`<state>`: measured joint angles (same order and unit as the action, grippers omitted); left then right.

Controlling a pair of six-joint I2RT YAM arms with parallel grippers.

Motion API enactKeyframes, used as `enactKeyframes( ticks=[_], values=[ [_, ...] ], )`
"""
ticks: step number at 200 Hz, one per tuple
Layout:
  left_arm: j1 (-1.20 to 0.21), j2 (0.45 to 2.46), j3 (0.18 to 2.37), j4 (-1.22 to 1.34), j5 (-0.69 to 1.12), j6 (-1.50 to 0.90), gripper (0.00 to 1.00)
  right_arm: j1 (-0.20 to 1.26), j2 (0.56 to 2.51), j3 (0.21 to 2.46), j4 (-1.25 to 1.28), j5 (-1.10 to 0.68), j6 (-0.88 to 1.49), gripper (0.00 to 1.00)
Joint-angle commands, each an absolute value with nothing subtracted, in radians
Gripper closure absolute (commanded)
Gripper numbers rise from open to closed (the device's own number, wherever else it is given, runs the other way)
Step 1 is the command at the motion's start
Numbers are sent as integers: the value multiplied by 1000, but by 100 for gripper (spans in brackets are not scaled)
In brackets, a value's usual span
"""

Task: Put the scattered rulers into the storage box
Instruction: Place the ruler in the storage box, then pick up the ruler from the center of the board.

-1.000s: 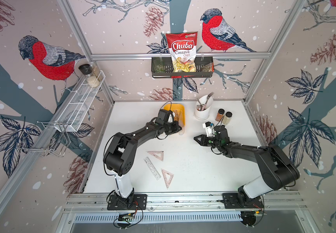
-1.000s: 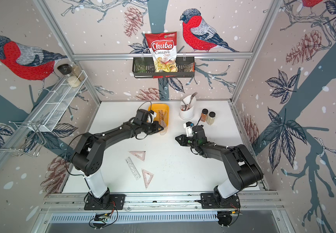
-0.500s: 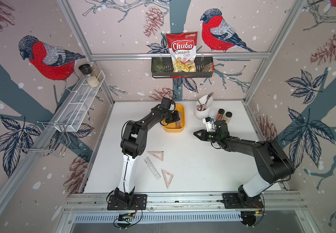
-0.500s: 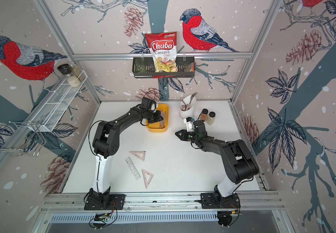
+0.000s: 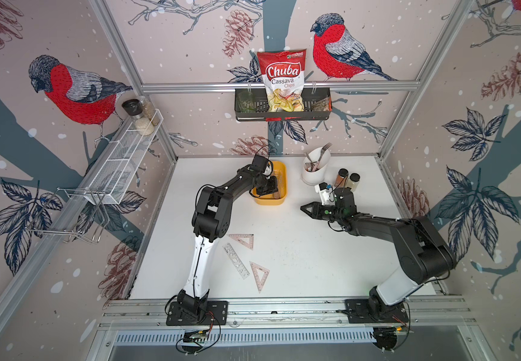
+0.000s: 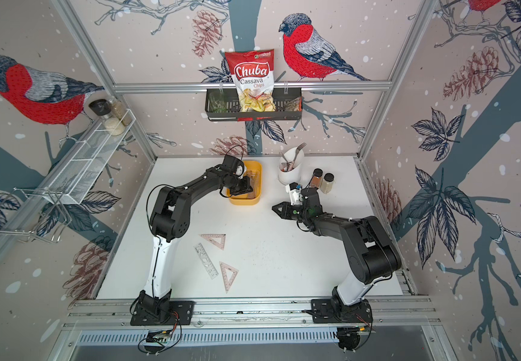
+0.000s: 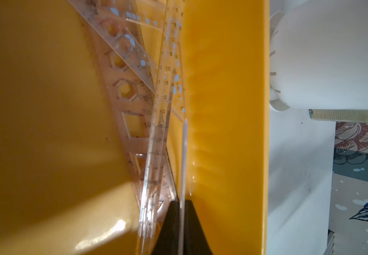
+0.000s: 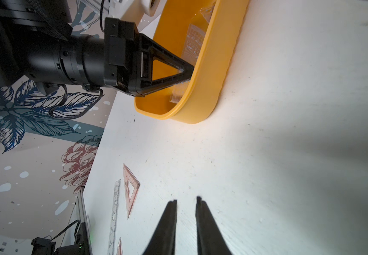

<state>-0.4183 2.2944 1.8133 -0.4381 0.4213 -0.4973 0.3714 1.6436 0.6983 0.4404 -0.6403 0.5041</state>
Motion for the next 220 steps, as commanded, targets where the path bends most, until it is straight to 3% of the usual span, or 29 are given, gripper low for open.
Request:
enactKeyframes(
  ticks=[1,24,56,76,108,154,195,220],
  values=[
    [-420,2281,1803,-455,410,-478,68,374,1633,701,467,-657,508,76],
    [-421,2251,1797,-475,385,-467,51,373,1615,704,448,-651,501,76],
    [-420,2112,1727,-488,300,-452,46,406,1554,706,373,-612,478,75],
    [-420,1975,1595,-461,240,-461,45,493,1484,690,293,-515,447,73],
    [-437,1699,1228,-329,173,-519,46,784,1417,657,178,-203,407,70],
    [-435,1394,812,-222,140,-594,46,1190,1553,726,67,147,393,57],
    [-426,1291,675,-194,171,-616,45,1351,1727,873,-55,333,389,42],
    [-407,1262,650,-192,189,-610,45,1384,1787,920,-81,362,384,38]
  ],
)
